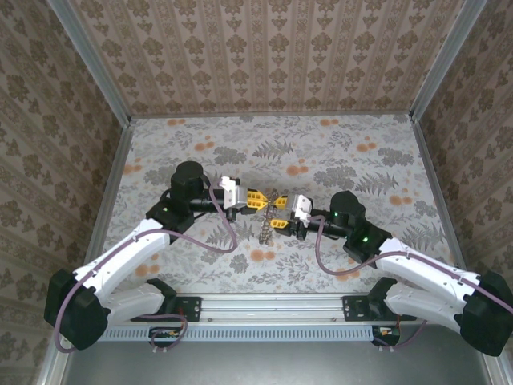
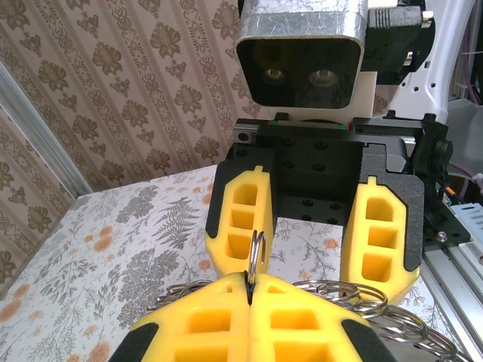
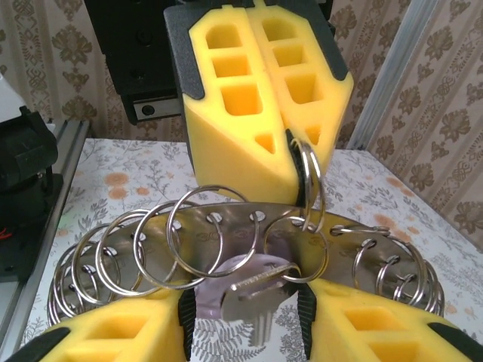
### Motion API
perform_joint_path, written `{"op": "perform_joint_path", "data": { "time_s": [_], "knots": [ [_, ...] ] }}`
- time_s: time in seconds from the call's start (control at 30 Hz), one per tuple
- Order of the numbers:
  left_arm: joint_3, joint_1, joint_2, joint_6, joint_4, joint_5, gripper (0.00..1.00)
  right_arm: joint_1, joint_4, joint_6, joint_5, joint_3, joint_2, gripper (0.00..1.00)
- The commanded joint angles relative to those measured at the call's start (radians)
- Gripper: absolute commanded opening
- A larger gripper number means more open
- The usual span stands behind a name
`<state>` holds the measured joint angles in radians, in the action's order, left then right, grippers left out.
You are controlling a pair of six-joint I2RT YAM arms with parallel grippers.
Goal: Put the keys on the keyring
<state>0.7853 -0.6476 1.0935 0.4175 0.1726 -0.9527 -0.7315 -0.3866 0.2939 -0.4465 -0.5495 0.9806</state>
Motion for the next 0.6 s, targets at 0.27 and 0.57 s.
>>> {"op": "perform_joint_path", "data": {
  "time_s": [0.27,0.57],
  "knots": [
    [-0.003,-0.006,0.001,-0.026,0.043,0.017,0.0,-0.046,-0.101,-0.065,0.145,0.026,0.016,0.4],
    [-0.005,-0.006,0.002,-0.027,0.042,0.026,0.0,-0.055,-0.12,-0.081,0.261,0.048,0.01,0.23]
  ]
}}
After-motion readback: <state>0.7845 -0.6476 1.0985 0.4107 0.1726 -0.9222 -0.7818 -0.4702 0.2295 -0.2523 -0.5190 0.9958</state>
